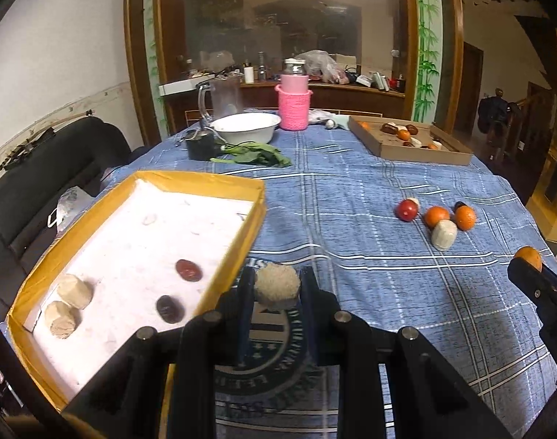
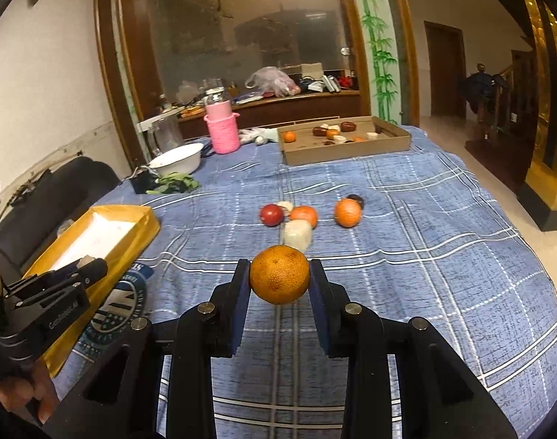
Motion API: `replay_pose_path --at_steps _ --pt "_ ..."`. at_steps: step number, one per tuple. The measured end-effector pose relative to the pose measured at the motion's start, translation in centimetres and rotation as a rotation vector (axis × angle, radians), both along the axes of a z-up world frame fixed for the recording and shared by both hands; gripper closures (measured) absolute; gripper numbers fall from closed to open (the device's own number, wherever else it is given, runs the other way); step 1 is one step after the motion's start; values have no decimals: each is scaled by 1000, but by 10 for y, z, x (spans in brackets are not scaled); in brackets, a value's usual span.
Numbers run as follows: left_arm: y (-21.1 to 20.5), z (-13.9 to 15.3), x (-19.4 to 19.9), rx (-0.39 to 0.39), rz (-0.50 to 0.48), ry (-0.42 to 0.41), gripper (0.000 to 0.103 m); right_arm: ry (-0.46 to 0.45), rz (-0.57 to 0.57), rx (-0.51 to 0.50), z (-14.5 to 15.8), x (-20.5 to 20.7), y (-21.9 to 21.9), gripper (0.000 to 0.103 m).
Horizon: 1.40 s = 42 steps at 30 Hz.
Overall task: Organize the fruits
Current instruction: 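Carry the beige ball and orange over the white tray and open both tools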
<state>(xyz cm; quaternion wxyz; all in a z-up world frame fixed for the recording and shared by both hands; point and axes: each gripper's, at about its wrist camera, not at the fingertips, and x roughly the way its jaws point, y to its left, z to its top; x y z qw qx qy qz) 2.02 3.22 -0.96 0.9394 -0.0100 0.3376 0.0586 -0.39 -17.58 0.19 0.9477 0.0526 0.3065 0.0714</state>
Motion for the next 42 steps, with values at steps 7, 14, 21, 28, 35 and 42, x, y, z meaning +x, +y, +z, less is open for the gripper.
replay_pose_path --at_steps 7,14,21,28,35,42 --pt "18 3 1 -10 38 8 76 -1 57 -17 5 1 25 73" --pt "42 5 -1 -23 88 9 76 -4 118 -36 8 6 52 73" --pt "67 2 -3 -47 134 20 76 -9 180 -44 11 10 82 73" --pt "99 1 -8 -68 196 19 76 -6 260 -42 15 16 118 73" --pt "146 -3 -7 -80 261 50 76 28 387 -26 16 33 166 73" --pt "164 -19 -1 -90 203 137 76 114 484 -48 -2 67 217 73"
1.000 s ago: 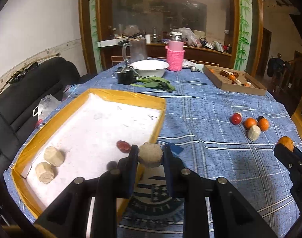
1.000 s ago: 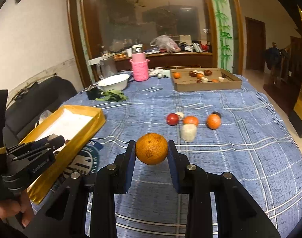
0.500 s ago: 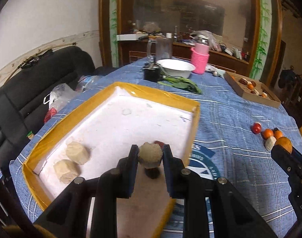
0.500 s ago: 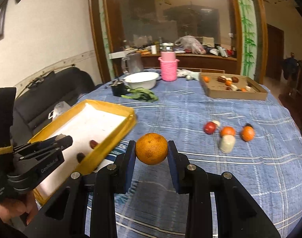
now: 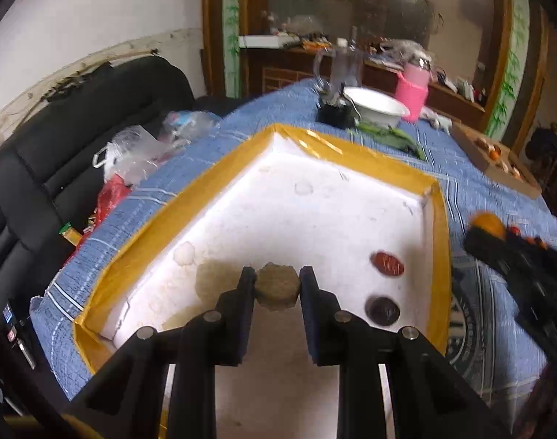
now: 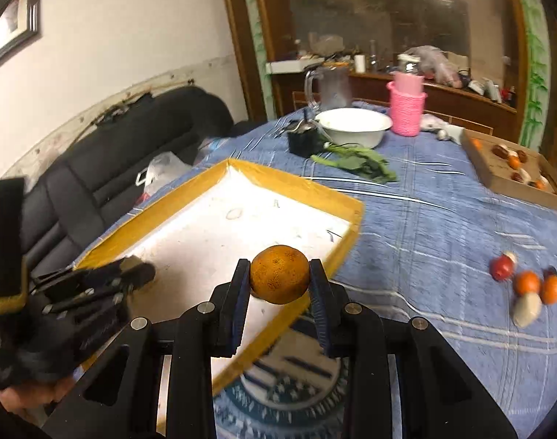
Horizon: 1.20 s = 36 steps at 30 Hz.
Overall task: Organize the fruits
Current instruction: 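Carry the beige ball and orange over the white tray and open both tools, then move both tools back toward the fruits on the tablecloth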
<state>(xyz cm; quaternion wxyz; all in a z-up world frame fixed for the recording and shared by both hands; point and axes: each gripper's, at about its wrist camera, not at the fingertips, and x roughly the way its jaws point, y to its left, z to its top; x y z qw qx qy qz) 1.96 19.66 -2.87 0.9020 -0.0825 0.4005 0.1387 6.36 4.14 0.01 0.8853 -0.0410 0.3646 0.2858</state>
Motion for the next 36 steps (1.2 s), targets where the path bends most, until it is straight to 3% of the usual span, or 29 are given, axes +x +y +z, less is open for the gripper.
replay_pose_path --at_steps 7,22,24,25,26,27,28,29,30,36 --pt "-4 -13 -1 4 -42 53 76 65 17 -50 -22 37 25 73" --pt "9 -24 1 4 32 86 76 143 55 -117 -43 66 47 72" --pt "9 -24 1 8 36 95 76 149 63 -124 -44 68 49 69" --pt "9 -24 1 9 41 99 75 154 74 -125 -44 68 50 62" --pt "10 -24 1 6 47 105 72 154 78 -126 -43 68 51 54" --pt "11 -23 0 -3 47 108 57 151 77 -128 -41 68 51 50" --pt "11 -23 0 -13 45 116 31 148 76 -123 -39 67 50 45" --pt "10 -22 -2 -13 50 121 21 144 74 -112 -36 66 48 41" --pt "10 -19 -6 -5 63 108 16 140 68 -96 -32 65 44 40" --pt "10 0 -22 -45 104 68 16 101 -40 16 1 58 -7 27"
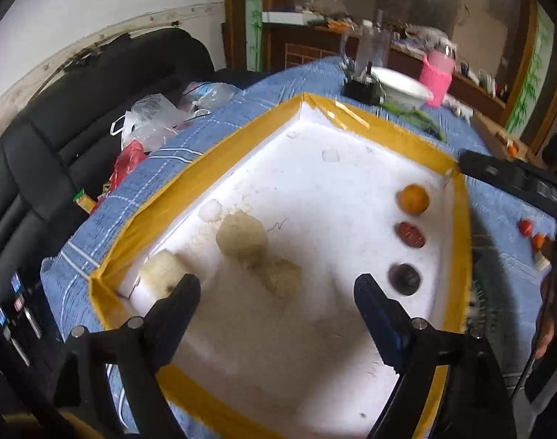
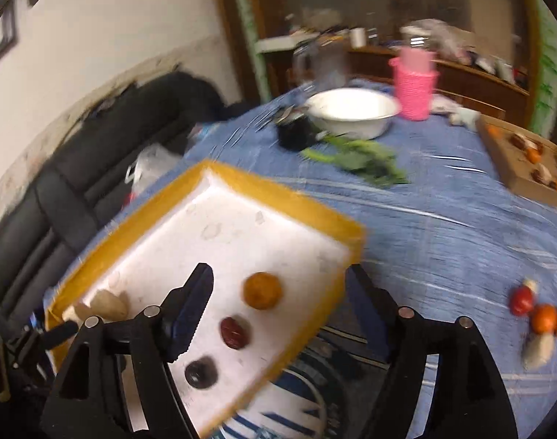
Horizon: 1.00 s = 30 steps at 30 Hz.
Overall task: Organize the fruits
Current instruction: 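Move both tools back toward the fruits on the tablecloth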
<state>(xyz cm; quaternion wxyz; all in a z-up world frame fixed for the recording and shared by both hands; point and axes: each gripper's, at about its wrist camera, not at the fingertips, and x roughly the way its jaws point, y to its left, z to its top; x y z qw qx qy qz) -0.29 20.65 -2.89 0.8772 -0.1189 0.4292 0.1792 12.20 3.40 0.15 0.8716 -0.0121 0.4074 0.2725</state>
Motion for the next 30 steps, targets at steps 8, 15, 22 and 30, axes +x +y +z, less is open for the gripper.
replay_pose_path --at_steps 8,15,22,30 --pt "-47 32 -10 -4 -63 -132 14 -67 -223 45 24 -32 -111 14" --pt "-119 28 13 39 -259 -145 13 -19 -421 29 -12 -53 -208 13" --pt "-174 14 40 93 -394 -110 13 42 -467 -4 -42 -48 -240 17" --pt "-181 9 59 82 -396 -97 13 72 -441 -84 -54 2 -215 41"
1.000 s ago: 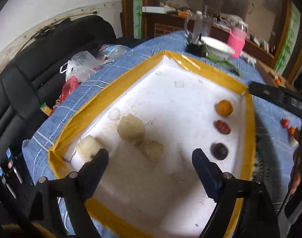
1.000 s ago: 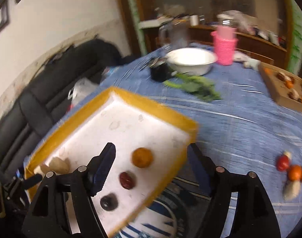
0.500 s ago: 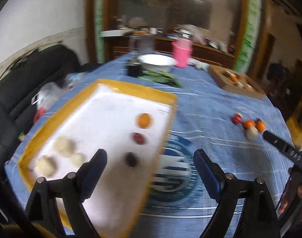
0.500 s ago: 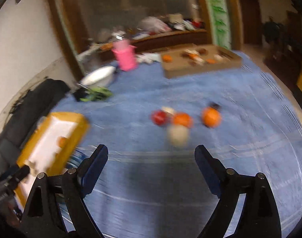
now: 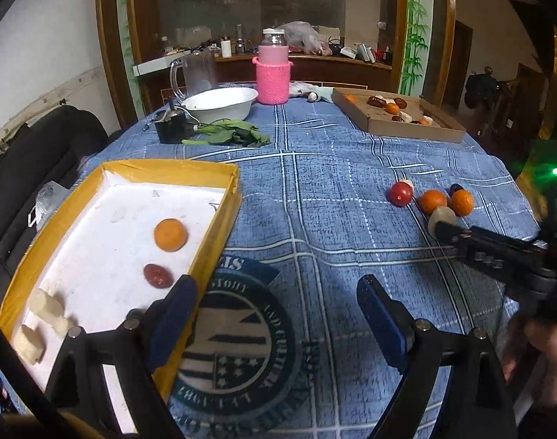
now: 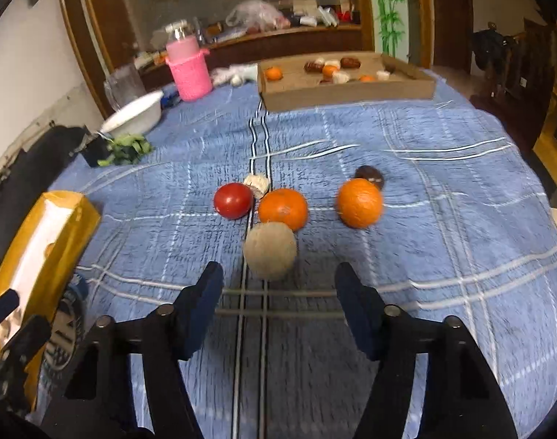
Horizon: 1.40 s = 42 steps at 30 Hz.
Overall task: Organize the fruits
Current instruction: 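Move both tools back toward the fruits on the tablecloth, then grasp the red tomato with the left tool while the right tool grasps a large beige ball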
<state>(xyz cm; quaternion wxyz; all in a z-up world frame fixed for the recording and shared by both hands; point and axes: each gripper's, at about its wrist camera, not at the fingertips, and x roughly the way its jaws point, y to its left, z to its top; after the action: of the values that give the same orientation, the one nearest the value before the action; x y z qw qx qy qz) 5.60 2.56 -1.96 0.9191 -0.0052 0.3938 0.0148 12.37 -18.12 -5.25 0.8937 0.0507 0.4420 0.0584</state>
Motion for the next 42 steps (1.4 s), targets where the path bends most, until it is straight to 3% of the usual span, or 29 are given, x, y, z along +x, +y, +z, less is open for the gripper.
replay_pose_path --at_steps 3,4,8,15,20,24,27,29,31,36,42 --pt "-7 -2 10 8 -11 -1 12 -1 5 -6 -6 12 2 58" --pt "-11 -3 14 11 -18 1 12 2 9 5 -7 13 1 70" --pt "-29 -4 30 -1 -43 -7 12 -13 17 26 -2 6 -9 70" --pt "-90 -16 77 -12 -183 12 13 -100 -81 92 19 -21 -60 70" --pt "-112 -29 109 56 -203 27 27 -131 -103 143 21 -23 -75 70" --pt "-118 -38 125 36 -206 60 35 -111 -85 165 16 -19 -76 70" --pt "-126 -40 130 34 -220 57 36 -103 -76 172 14 -17 -76 70" --pt "-130 -42 134 17 -228 67 44 -106 -75 177 14 -18 -76 70" --pt "-130 -41 138 7 -219 68 70 -104 -72 176 13 -17 -75 70" --pt "-125 -43 137 -2 -213 85 73 -101 -70 168 10 -16 -75 70" --pt "-103 -34 100 -15 -190 74 72 -100 -71 113 8 -15 -70 70"
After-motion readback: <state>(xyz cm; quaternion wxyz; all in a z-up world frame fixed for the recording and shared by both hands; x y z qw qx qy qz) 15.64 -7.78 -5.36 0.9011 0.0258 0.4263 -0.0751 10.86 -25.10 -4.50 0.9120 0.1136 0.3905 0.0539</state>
